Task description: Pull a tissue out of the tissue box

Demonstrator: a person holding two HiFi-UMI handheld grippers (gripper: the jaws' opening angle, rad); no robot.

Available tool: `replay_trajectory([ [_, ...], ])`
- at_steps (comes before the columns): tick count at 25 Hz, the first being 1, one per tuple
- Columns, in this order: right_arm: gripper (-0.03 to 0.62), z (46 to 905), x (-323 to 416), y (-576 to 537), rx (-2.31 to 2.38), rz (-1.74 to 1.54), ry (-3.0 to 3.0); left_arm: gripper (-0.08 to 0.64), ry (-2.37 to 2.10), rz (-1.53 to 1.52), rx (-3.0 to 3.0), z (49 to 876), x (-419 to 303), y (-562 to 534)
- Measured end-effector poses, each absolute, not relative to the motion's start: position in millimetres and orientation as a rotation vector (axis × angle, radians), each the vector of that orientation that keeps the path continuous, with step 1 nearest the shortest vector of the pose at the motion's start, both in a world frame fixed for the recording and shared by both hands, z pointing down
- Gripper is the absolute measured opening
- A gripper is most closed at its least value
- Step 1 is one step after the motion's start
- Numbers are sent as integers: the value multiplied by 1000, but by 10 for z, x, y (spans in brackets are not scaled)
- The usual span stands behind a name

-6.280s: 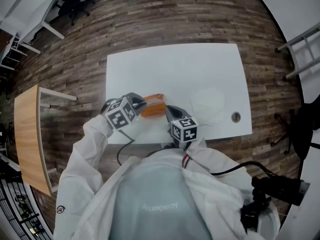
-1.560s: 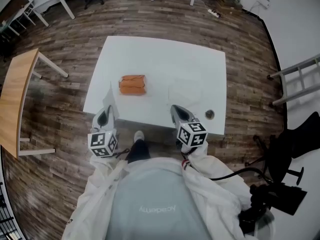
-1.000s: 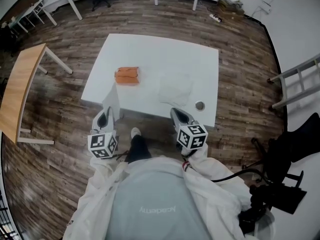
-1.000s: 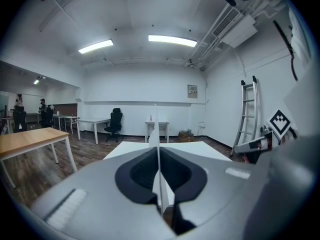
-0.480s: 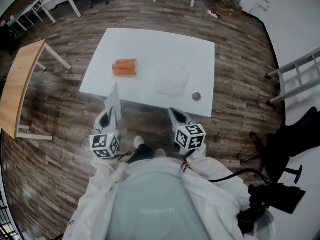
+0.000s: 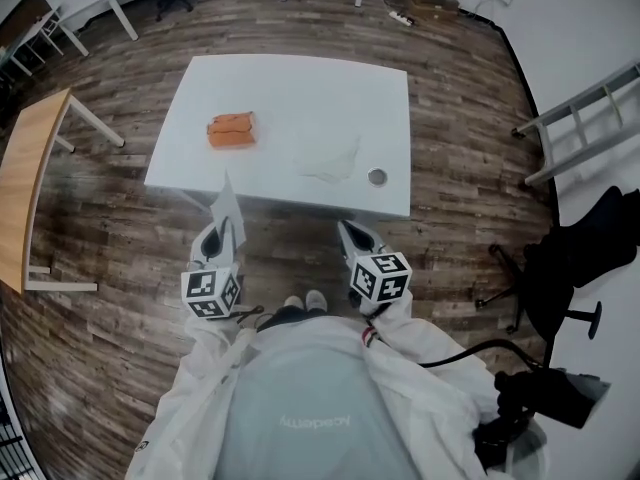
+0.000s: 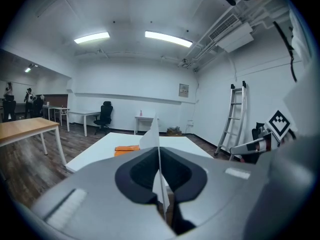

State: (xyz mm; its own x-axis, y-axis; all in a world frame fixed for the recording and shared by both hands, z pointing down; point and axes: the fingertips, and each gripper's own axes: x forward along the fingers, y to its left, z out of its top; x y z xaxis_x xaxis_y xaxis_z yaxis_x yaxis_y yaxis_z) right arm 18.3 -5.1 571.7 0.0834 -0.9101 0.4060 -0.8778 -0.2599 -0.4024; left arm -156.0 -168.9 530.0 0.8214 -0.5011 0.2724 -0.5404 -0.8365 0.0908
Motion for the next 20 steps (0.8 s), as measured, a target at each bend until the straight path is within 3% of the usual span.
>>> replay_trajectory([
  [20, -1, 5436, -128, -231, -2318, -790, 1922, 0, -723, 355, 2853, 5326, -1645, -1710],
])
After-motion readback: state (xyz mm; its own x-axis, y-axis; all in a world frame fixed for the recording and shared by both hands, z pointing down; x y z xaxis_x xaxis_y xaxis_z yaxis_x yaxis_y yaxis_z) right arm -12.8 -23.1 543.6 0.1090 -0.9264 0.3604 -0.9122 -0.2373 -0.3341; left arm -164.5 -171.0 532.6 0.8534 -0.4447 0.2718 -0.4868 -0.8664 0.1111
